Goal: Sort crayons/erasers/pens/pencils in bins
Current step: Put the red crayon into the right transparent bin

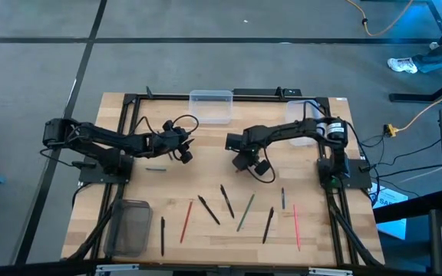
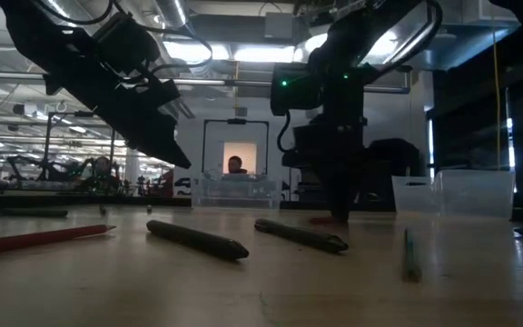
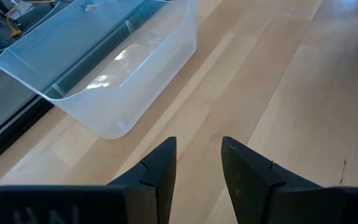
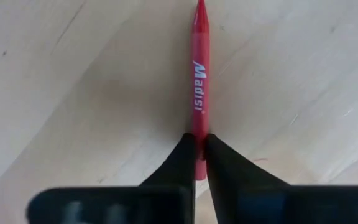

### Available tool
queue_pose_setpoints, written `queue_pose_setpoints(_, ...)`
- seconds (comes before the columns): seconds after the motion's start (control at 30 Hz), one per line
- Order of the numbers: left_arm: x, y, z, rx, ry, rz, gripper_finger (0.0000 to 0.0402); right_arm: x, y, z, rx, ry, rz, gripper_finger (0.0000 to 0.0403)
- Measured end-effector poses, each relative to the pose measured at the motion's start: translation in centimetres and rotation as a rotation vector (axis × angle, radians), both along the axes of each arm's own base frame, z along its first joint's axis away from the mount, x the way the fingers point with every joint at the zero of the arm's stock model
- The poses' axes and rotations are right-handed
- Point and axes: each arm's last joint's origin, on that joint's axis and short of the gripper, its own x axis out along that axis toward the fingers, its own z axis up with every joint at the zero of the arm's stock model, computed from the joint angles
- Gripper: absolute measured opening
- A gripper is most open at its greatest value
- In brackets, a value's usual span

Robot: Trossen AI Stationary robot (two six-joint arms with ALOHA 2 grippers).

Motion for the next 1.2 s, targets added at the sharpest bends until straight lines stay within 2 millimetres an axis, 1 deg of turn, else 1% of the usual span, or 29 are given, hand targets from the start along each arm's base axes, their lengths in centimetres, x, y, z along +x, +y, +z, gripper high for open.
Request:
queue_pose_setpoints(0.07,0.0,0.0,0.0,0.0,0.0,0.0,0.012,-0.2,-0.2,0.4,0.004,-0.006,-0.066,0.0043)
queue_pose_setpoints(0.13,0.0,0.0,0.0,0.0,-0.001,0.001,0.012,-0.5,-0.6,1.3,0.006,-0.012,-0.138,0.0042)
queue_pose_setpoints(0.23,0.0,0.0,0.0,-0.001,-0.003,0.001,0.012,-1.3,-1.8,3.9,0.005,-0.071,-0.248,0.0032)
queue_pose_setpoints(0.33,0.0,0.0,0.0,0.0,-0.005,0.001,0.012,-2.8,-3.7,6.7,0.007,-0.122,-0.388,0.0025)
queue_pose_setpoints(0.43,0.0,0.0,0.0,0.0,-0.005,0.001,0.012,-5.2,-5.8,9.9,-0.001,-0.176,-0.58,0.0028)
queue_pose_setpoints(0.53,0.0,0.0,0.0,-0.001,-0.006,0.002,0.012,-8.1,-7.9,12.4,-0.06,-0.206,-0.837,0.0036)
queue_pose_setpoints(0.6,0.0,0.0,0.0,-0.01,-0.013,0.008,0.012,-10.3,-8.8,14.0,-0.102,-0.218,-1.018,0.0037)
queue_pose_setpoints(0.7,0.0,0.0,0.0,-0.012,-0.016,0.01,0.012,-13.6,-9.9,15.2,-0.186,-0.219,-1.278,0.0038)
queue_pose_setpoints(0.8,0.0,0.0,0.0,-0.013,-0.016,0.01,0.012,-16.5,-10.4,15.5,-0.279,-0.223,-1.476,0.0039)
queue_pose_setpoints(0.87,0.0,0.0,0.0,-0.014,-0.016,0.009,0.012,-17.9,-10.6,14.9,-0.294,-0.218,-1.578,0.0039)
queue_pose_setpoints(1.0,0.0,-0.1,0.0,-0.014,-0.013,0.006,0.012,-19.6,-10.8,12.3,-0.274,-0.171,-1.698,0.0039)
queue_pose_setpoints(1.1,0.1,-0.3,0.0,-0.014,-0.013,-0.003,0.012,-20.4,-11.1,9.7,-0.271,-0.139,-1.743,0.004)
queue_pose_setpoints(1.2,0.1,-0.3,0.0,-0.015,-0.013,-0.004,0.012,-21.0,-11.8,7.7,-0.253,-0.137,-1.782,0.004)
